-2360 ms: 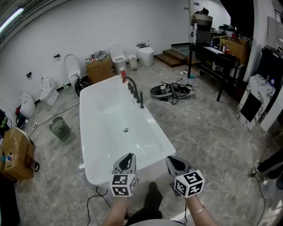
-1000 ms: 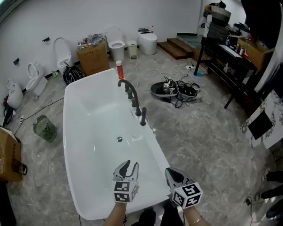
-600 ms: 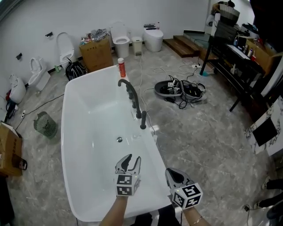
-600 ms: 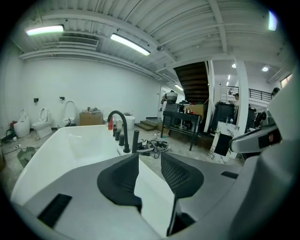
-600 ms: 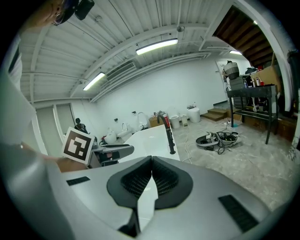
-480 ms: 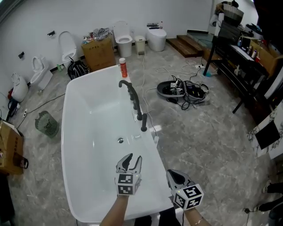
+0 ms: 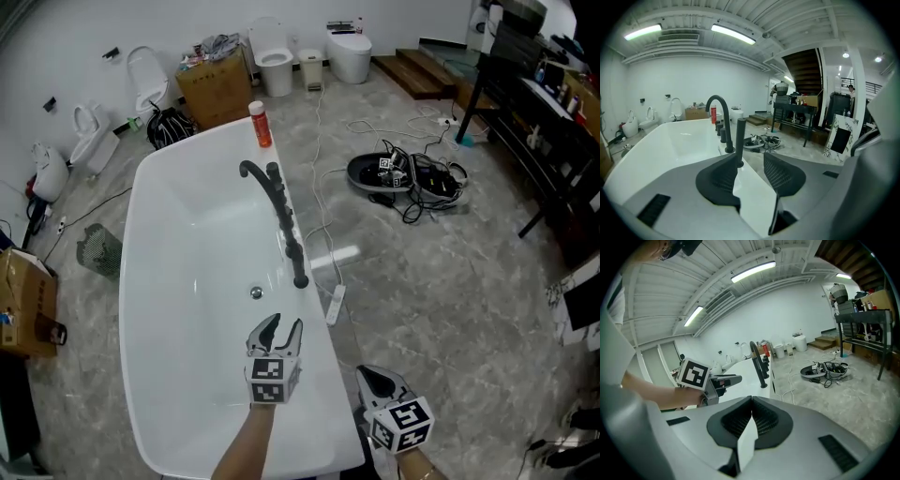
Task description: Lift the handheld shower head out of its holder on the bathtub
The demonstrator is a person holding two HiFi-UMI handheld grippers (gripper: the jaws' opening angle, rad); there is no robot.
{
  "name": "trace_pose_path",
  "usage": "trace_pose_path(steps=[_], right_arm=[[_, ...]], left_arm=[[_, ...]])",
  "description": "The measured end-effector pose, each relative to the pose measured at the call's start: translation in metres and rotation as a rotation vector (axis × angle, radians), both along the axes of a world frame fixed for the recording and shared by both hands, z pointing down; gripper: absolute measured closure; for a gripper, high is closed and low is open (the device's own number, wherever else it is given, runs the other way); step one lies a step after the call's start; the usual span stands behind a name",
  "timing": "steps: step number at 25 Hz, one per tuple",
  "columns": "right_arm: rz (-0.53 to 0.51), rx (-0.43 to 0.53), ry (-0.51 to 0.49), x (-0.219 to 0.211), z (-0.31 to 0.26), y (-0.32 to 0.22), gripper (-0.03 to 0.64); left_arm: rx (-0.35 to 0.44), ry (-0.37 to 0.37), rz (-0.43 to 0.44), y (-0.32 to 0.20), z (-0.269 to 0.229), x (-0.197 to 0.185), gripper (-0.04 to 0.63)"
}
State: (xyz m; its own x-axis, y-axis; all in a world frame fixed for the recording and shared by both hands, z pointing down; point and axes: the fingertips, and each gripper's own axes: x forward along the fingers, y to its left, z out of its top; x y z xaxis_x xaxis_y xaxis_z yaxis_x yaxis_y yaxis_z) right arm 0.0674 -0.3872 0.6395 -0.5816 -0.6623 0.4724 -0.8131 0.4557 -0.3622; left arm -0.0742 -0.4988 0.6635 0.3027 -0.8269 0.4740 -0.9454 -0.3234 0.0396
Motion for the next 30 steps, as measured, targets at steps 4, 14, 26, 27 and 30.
trace_pose_path(steps=[4,14,26,27,30], right_arm=[[-0.012,-0.017,-0.011,0.020,0.039,-0.051,0.611],[-0.035,-0.041,-0.028,0.057,0.085,-0.118,0.611],[-0.025,-0.057,-0.050,0.086,0.109,-0.127,0.611],[-0.020,-0.059,-0.052,0.088,0.109,-0.128,0.611],[-0.010,-0.065,-0.055,0.091,0.107,-0.129,0.611]], left_arm=[[-0.015,-0.018,-0.040,-0.061,0.047,0.015,0.403],[-0.082,-0.073,-0.094,-0.165,0.119,0.041,0.388],[-0.118,-0.097,-0.134,-0.216,0.148,0.061,0.388],[-0.119,-0.102,-0.141,-0.219,0.148,0.062,0.407],[-0.117,-0.106,-0.156,-0.223,0.144,0.062,0.439]])
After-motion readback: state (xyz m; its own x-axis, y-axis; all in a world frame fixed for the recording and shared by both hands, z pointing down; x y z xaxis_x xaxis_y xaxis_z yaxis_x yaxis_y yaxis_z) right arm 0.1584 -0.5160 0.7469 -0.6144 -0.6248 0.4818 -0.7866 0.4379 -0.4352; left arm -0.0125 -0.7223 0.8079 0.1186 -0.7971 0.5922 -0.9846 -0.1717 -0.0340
